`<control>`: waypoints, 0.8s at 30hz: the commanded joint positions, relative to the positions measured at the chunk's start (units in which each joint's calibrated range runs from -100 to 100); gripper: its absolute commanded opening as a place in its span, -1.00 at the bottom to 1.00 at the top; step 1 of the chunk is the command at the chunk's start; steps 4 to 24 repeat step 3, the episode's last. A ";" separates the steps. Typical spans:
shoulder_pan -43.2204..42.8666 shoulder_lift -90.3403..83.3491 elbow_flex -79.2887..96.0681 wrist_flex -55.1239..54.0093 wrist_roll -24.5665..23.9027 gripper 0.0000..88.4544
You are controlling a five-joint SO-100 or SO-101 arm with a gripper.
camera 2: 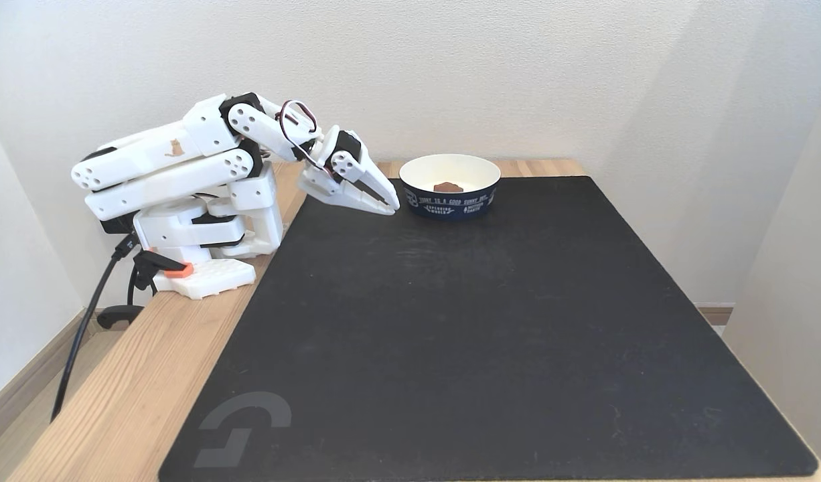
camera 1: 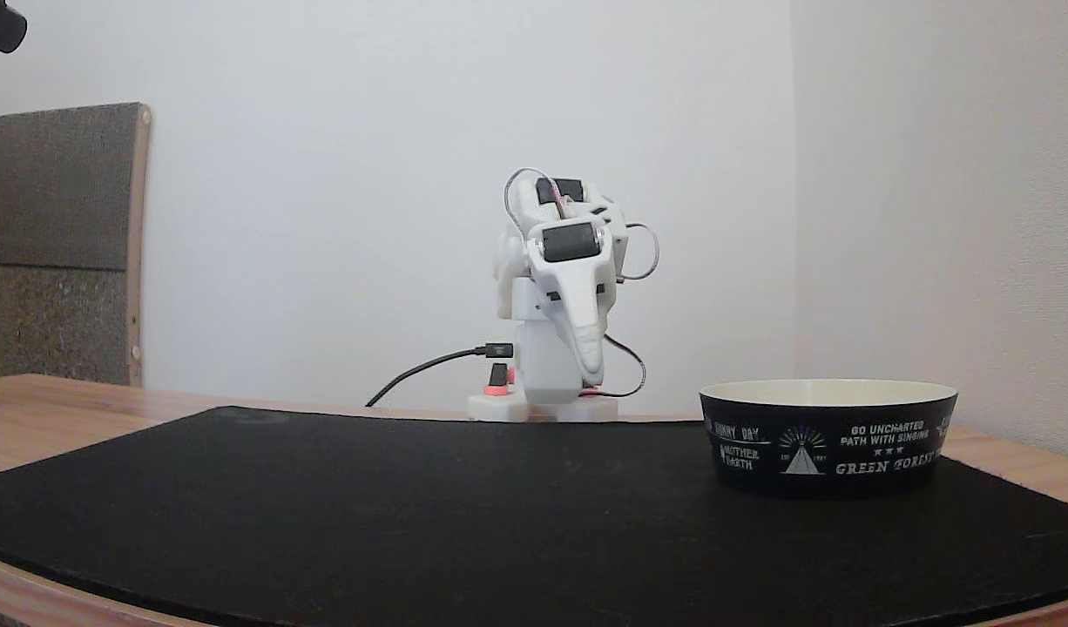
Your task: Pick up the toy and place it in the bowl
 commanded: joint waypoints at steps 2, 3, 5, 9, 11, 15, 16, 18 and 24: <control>0.54 -0.67 0.60 0.46 -0.36 -0.94; 0.54 -0.67 0.60 0.46 -0.36 -0.94; 0.54 -0.67 0.60 0.46 -0.36 -0.94; 0.54 -0.67 0.60 0.46 -0.36 -0.94; 0.54 -0.67 0.60 0.46 -0.36 -0.94; 0.54 -0.67 0.60 0.46 -0.36 -0.94; 0.54 -0.67 0.60 0.46 -0.36 -0.94; 0.54 -0.67 0.60 0.46 -0.36 -0.94; 0.54 -0.67 0.60 0.46 -0.36 -0.94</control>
